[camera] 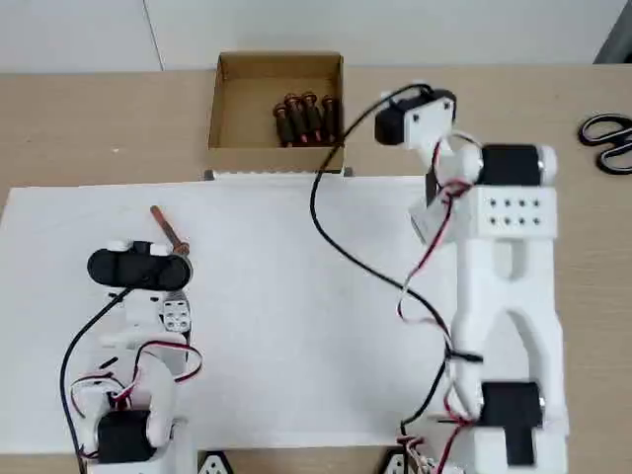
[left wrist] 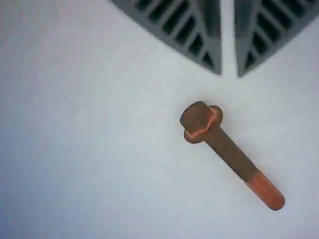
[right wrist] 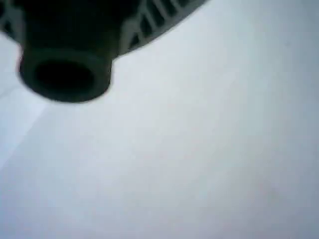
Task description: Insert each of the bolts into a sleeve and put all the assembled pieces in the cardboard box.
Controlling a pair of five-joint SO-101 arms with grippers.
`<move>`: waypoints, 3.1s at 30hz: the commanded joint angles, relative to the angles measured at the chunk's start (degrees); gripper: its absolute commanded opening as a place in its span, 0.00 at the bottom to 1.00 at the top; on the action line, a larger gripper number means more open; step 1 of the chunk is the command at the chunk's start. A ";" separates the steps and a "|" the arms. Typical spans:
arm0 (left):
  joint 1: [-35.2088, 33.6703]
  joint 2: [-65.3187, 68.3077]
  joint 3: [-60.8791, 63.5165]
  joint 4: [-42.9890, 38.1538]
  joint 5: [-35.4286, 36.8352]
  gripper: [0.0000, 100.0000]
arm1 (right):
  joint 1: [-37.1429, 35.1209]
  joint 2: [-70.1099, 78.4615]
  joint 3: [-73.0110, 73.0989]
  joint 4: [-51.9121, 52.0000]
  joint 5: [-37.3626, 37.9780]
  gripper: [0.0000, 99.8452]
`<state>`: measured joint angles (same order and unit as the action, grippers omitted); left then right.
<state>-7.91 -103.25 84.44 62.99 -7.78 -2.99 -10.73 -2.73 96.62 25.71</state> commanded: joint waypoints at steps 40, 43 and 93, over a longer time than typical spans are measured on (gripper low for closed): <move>-4.92 111.65 -95.43 29.19 25.23 0.01 | 16.04 -37.85 33.05 -0.31 -11.96 0.00; -5.19 119.56 -102.99 32.70 25.58 0.01 | 16.04 -37.85 33.05 -0.31 -11.96 0.00; -4.75 149.98 -121.80 34.29 25.32 0.00 | 15.78 -37.41 33.14 -0.40 -11.96 0.00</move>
<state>-12.31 46.37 -36.70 98.24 17.54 12.22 -47.21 30.59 96.62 14.29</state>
